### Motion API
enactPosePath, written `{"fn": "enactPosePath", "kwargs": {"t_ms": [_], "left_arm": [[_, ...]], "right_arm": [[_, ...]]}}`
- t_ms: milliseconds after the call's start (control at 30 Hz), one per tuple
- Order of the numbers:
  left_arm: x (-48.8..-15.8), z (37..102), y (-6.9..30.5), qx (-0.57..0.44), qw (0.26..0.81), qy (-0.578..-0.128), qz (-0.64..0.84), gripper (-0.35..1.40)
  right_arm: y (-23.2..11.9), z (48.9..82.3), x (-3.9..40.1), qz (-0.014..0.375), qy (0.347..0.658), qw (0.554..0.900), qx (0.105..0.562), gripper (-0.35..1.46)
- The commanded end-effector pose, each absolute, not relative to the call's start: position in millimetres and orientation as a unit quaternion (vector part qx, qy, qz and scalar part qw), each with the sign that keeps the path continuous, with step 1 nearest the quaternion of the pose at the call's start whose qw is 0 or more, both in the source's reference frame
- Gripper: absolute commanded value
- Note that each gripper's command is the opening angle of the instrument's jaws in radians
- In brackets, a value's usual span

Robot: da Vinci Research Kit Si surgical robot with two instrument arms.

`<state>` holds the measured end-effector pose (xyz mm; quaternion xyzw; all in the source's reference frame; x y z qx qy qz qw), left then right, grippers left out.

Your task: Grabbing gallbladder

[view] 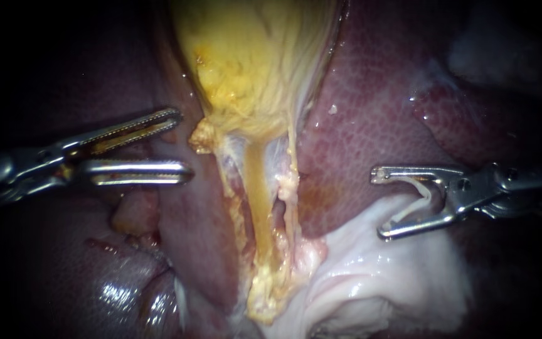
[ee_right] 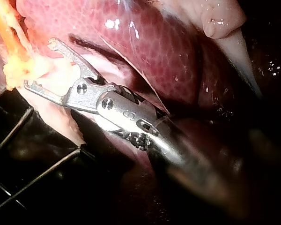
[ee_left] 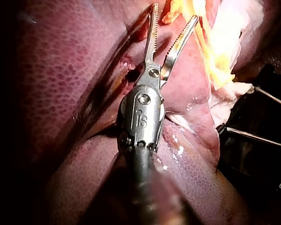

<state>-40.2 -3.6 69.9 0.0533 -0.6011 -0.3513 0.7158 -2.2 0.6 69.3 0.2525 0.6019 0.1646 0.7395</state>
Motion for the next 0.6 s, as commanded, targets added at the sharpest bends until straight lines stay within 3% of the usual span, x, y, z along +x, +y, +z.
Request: {"fn": "enactPosePath", "kwargs": {"t_ms": [33, 367, 433, 500, 533, 600], "left_arm": [[-40.4, 70.0, -3.5, 0.054, 0.716, -0.600, -0.352, 0.56], [-41.6, 70.7, -3.1, 0.055, 0.716, -0.602, -0.350, 0.42], [-41.6, 70.8, -3.2, 0.055, 0.716, -0.602, -0.350, 0.27], [-41.6, 70.9, -3.3, 0.054, 0.716, -0.602, -0.349, -0.01], [-41.5, 70.9, -3.4, 0.055, 0.717, -0.601, -0.349, -0.35], [-41.4, 70.8, -3.6, 0.057, 0.724, -0.595, -0.345, -0.35]], "right_arm": [[0.6, 69.3, -2.2, 0.165, 0.602, 0.740, 0.253, 0.60], [0.6, 69.3, -2.2, 0.165, 0.602, 0.739, 0.252, 0.60], [0.7, 69.3, -2.1, 0.165, 0.602, 0.739, 0.252, 0.60], [0.7, 69.3, -2.1, 0.165, 0.602, 0.739, 0.252, 0.60], [0.7, 69.3, -2.1, 0.165, 0.602, 0.739, 0.252, 0.60], [0.7, 69.3, -2.1, 0.165, 0.602, 0.739, 0.252, 0.60]]}}
